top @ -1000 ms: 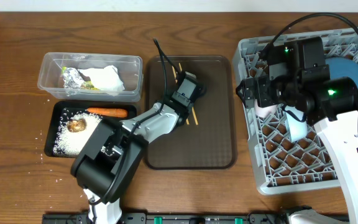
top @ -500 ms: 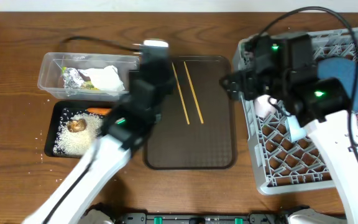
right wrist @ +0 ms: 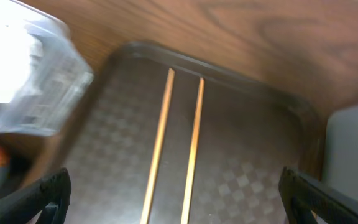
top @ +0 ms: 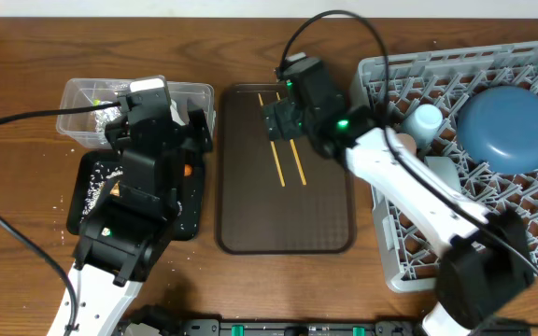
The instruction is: Sort waste into correct bins and load items into the dishwasher rack
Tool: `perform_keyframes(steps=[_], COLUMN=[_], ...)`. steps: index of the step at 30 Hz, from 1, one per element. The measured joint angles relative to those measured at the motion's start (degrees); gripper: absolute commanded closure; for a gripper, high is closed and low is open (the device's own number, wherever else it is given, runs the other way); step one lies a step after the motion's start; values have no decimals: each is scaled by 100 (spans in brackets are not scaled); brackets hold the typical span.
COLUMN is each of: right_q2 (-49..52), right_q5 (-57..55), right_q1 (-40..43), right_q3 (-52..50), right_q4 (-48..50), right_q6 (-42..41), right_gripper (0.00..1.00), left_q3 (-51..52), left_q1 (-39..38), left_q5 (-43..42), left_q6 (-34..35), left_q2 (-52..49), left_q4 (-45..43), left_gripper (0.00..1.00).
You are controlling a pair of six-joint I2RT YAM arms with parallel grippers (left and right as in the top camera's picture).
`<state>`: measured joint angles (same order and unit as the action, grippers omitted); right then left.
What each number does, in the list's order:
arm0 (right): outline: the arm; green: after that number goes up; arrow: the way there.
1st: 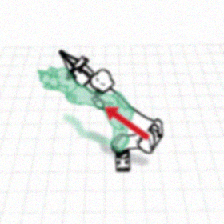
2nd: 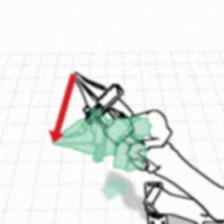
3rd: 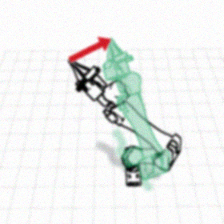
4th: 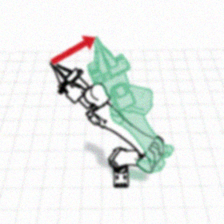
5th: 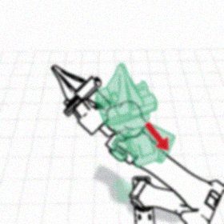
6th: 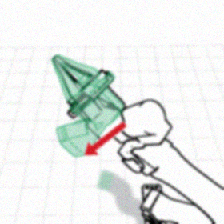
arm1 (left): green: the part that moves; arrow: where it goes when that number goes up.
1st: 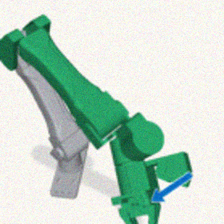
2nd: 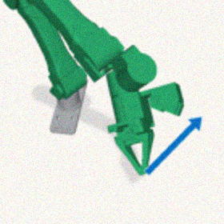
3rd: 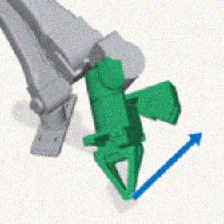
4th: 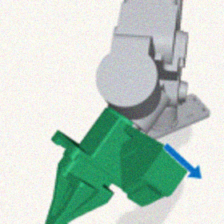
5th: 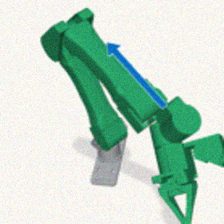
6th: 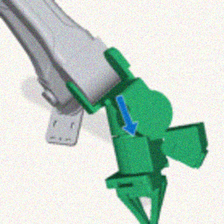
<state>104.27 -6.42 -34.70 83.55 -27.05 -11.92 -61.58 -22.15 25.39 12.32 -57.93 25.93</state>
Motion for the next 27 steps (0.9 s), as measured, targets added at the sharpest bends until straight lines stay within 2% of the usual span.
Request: perform_keyframes(steps=[6,12,15,19,24,26,27], right_q2=[640,1163,1344,1410,1412,1412,1421], right_q5=[-358,-448,-472,-492,-501,-501,-498], right_q1=[-46,-48,-46,-46,-46,-46,-46], right_q3=[0,0,0,-2,-2,-2,-2], right_q4=[245,422,483,487,413,407,393], right_q6=[-264,-321,-356,-398,-407,-411,-411], right_gripper=[9,15,31,42,47,47,47], left_q3=[0,-302,-850,-1360,-1425,-1425,-1425], left_q1=[232,1113,1585,1932,1987,1987,1987], left_q5=[-684,-1884,-2347,-2638,-2826,-2850,-2855], left_q6=[184,385,420,411,398,396,369], left_q2=[-50,-181,-400,-682,-1143,-1351,-1445], left_q4=[470,1300,1832,2210,2264,2271,2273], left_gripper=[7,7,7,7,7,0,2])
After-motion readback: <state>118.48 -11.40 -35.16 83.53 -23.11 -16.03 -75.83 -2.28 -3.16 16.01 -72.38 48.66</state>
